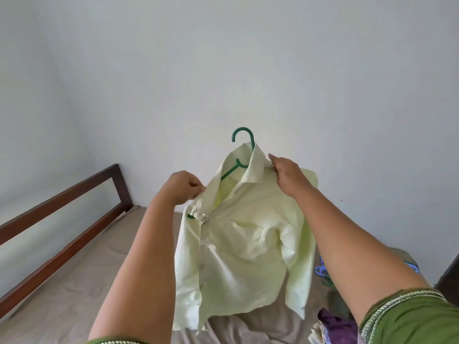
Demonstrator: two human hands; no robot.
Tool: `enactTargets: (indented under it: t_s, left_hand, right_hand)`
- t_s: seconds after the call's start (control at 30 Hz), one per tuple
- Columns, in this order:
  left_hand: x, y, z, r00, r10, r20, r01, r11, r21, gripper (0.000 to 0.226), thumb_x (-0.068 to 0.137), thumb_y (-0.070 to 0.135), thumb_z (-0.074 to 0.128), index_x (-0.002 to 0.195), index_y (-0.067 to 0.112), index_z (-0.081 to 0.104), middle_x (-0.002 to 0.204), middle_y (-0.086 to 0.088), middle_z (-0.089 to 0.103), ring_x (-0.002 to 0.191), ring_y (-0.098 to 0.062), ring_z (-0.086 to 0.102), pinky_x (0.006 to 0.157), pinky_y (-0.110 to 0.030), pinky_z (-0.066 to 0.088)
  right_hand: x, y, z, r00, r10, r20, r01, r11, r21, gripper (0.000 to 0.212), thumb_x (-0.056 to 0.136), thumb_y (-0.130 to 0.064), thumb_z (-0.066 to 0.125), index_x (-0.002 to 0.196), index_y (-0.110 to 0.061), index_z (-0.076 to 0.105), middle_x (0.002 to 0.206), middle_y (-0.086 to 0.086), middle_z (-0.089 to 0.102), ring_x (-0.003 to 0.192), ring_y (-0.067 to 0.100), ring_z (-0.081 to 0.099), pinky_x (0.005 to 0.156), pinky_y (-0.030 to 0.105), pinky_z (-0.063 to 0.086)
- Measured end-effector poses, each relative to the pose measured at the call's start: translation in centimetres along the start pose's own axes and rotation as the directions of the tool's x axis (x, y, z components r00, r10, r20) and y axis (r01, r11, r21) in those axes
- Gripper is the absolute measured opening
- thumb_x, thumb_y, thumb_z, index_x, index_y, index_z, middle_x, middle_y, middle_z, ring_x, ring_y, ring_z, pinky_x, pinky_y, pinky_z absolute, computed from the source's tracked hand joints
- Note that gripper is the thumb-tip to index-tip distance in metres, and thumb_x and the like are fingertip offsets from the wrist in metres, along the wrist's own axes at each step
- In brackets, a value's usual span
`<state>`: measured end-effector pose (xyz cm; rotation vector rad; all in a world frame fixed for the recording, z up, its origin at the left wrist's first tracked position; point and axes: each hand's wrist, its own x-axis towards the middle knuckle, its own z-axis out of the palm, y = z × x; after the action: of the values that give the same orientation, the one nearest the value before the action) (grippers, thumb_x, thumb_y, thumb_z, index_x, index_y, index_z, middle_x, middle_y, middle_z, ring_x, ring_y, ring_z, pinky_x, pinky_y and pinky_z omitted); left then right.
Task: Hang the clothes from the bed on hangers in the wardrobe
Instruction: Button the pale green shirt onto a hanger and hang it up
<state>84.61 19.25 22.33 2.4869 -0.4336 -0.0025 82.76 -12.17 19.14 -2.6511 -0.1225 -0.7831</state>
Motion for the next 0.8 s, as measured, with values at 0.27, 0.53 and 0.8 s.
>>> enactTargets:
  t_s: [0.27, 0.53, 0.8]
  left_hand:
    - [-1.2, -1.7, 1.6, 1.000, -0.007, 0.015, 0.009, 0.993, -0.117, 0.048, 0.064, 0.054, 0.084, 0.099, 0.027, 0.065, 0.095, 0.014, 0.063, 0.088, -0.005, 0.059, 0.069, -0.021, 0.044]
    - [-1.0, -1.7, 5.0, 0.913, 0.066, -0.402, -0.025, 0.994, 0.106, 0.013, 0.089, 0.006, 0.044, 0.084, 0.002, 0.056, 0.074, -0.011, 0.057, 0.071, -0.029, 0.048, 0.055, -0.032, 0.032]
    - [-1.1, -1.3, 4.7, 0.872, -0.096, -0.479, 0.080, 0.995, -0.053, 0.021, 0.086, -0.007, 0.034, 0.099, 0.006, 0.044, 0.092, -0.009, 0.042, 0.088, -0.027, 0.040, 0.069, -0.032, 0.029]
  right_hand:
    - [-0.1, 0.2, 0.0, 0.997, -0.001, -0.072, -0.006, 0.996, -0.091, 0.032, 0.083, 0.007, 0.044, 0.109, -0.002, 0.061, 0.087, 0.018, 0.063, 0.083, 0.038, 0.057, 0.075, 0.041, 0.042]
    - [-0.3, 0.0, 0.3, 0.989, 0.106, -0.103, -0.117, 0.987, -0.109, 0.031, 0.077, 0.009, 0.041, 0.101, -0.003, 0.058, 0.084, 0.017, 0.059, 0.081, 0.037, 0.054, 0.069, 0.033, 0.029]
    - [-0.9, -1.2, 0.8, 0.985, 0.153, -0.080, -0.164, 0.973, -0.162, 0.036, 0.079, 0.005, 0.036, 0.108, -0.008, 0.052, 0.085, 0.013, 0.053, 0.082, 0.035, 0.049, 0.078, 0.039, 0.035]
